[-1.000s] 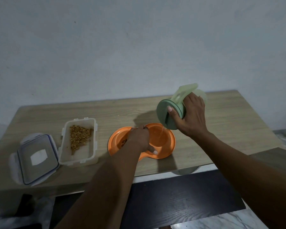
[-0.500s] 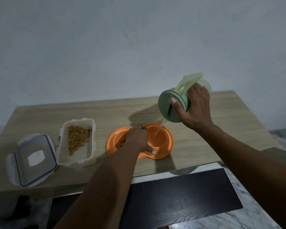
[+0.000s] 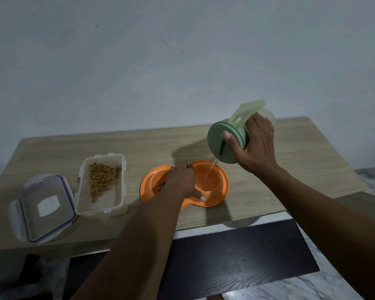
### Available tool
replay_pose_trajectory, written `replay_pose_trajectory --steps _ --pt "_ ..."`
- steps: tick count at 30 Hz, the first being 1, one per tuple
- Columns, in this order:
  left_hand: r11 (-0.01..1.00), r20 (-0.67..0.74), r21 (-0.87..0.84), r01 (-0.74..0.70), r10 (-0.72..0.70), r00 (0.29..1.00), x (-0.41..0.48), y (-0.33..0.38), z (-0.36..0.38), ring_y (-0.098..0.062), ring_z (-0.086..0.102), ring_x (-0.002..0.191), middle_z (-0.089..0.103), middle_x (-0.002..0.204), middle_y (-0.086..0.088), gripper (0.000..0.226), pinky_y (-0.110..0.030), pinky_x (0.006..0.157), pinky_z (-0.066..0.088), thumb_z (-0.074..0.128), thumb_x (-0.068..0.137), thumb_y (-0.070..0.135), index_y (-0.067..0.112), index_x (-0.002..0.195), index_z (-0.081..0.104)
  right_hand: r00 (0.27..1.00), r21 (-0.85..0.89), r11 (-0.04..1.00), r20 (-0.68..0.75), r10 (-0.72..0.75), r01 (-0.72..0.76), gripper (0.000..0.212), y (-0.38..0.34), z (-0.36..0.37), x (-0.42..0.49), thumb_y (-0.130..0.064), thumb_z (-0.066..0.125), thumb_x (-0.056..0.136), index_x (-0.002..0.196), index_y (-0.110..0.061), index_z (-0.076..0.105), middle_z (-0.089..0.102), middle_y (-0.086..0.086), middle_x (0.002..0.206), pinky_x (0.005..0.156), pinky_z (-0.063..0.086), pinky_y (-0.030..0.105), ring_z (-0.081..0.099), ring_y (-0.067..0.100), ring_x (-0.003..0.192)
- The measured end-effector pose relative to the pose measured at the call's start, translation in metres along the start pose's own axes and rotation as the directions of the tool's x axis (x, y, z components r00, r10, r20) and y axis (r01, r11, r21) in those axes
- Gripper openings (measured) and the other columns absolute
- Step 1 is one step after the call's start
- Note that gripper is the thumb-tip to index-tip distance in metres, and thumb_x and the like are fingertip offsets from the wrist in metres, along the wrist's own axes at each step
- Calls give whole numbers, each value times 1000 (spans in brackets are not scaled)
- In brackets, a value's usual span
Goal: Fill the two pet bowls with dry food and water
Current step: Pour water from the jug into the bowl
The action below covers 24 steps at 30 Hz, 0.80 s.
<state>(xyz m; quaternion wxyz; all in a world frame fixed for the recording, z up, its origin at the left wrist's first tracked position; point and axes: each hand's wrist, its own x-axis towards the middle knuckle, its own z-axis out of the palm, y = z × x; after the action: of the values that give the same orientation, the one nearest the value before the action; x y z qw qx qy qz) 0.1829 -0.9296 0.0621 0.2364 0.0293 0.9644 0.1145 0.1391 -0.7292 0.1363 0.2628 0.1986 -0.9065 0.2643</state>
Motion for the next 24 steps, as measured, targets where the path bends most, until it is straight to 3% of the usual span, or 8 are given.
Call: replay_pose_trajectory --steps 7,11,14,17,21,24 --pt "1000 9 -8 -5 5 1000 -4 1 -4 -36 41 137 37 153 -15 116 -47 118 26 83 63 64 7 151 32 986 69 984 52 159 -163 52 12 31 -29 -62 50 94 111 -14 61 62 5 111 102 40 57 56 25 111" --pt "1000 11 -14 -6 7 1000 -2 1 -3 -36 38 139 34 154 -15 121 -48 121 22 83 62 65 7 153 29 942 249 912 4 336 -326 43 10 36 -36 -60 54 94 101 -18 59 61 -1 97 83 51 51 57 16 91" --pt "1000 15 -12 -7 7 1000 -3 1 -3 -37 37 139 34 153 -15 120 -47 119 24 84 62 64 7 152 29 825 407 744 47 563 -531 49 5 27 -29 -64 54 90 105 -19 62 67 1 99 81 57 49 64 17 93" --pt "1000 12 -6 -16 16 1000 -4 1 -5 -38 37 138 33 153 -15 119 -47 117 26 83 63 63 7 153 29 705 567 538 110 700 -623 48 6 12 -11 -61 55 89 107 -19 70 72 1 105 85 58 44 67 18 101" --pt "1000 1 -7 -23 23 1000 -3 0 -2 -37 34 141 28 158 -16 121 -47 118 24 82 62 65 7 153 28 541 691 226 278 794 -687 30 12 -10 16 -50 58 94 100 -24 71 74 1 107 78 52 32 68 19 103" --pt "1000 -6 -5 -23 23 1000 -1 -1 0 -36 44 132 39 146 -15 117 -47 118 26 82 61 67 7 149 34 495 711 122 346 797 -693 31 18 -19 28 -53 57 93 103 -27 70 76 -3 106 79 49 33 69 18 103"
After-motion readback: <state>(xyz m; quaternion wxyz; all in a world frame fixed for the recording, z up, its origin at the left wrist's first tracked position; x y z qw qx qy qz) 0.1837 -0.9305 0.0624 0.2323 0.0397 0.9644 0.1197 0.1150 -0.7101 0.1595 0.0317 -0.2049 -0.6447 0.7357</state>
